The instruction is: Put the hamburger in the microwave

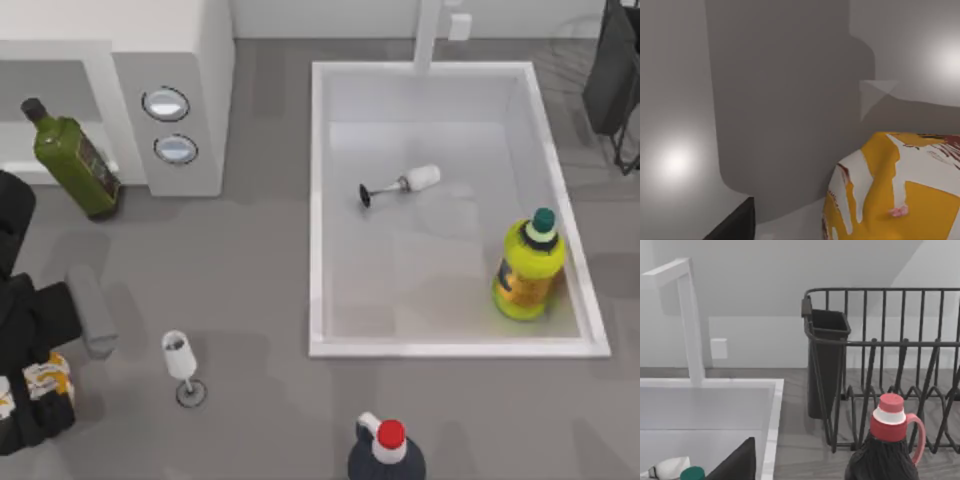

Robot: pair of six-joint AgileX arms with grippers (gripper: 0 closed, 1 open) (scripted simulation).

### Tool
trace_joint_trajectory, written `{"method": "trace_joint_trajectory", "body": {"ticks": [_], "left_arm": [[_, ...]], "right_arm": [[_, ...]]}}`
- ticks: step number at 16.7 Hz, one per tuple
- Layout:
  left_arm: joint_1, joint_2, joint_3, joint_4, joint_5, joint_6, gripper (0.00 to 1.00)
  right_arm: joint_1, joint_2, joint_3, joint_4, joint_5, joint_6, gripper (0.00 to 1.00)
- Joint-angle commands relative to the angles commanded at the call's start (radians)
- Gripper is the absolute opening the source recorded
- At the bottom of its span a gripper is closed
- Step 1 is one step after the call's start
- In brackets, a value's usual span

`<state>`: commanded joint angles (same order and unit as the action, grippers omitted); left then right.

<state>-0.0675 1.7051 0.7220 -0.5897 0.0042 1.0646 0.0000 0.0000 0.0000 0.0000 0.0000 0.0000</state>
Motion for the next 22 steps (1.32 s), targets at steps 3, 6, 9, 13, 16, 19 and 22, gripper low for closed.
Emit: {"method": "trace_joint_trajectory", "body": {"ticks": [3, 6, 9, 13, 16, 19, 22], "left_arm": [[0.000, 0.000, 0.000, 0.000, 0.000, 0.000, 0.47], [0.000, 0.000, 0.000, 0.000, 0.000, 0.000, 0.25], [0.000, 0.000, 0.000, 0.000, 0.000, 0.000, 0.02], [0.000, 0.000, 0.000, 0.000, 0.000, 0.000, 0.00], [0.000, 0.000, 0.000, 0.000, 0.000, 0.000, 0.00], [0.002, -0.069, 0.039, -0.096, 0.012, -0.014, 0.00], [0.002, -0.094, 0.092, -0.168, 0.012, -0.011, 0.00]], "right_arm": [[0.000, 0.000, 0.000, 0.000, 0.000, 0.000, 1.00], [0.000, 0.000, 0.000, 0.000, 0.000, 0.000, 1.00], [0.000, 0.000, 0.000, 0.000, 0.000, 0.000, 1.00], [0.000, 0.000, 0.000, 0.000, 0.000, 0.000, 1.00], [0.000, 0.000, 0.000, 0.000, 0.000, 0.000, 1.00], [0.000, 0.000, 0.000, 0.000, 0.000, 0.000, 1.00], [0.000, 0.000, 0.000, 0.000, 0.000, 0.000, 1.00]]}}
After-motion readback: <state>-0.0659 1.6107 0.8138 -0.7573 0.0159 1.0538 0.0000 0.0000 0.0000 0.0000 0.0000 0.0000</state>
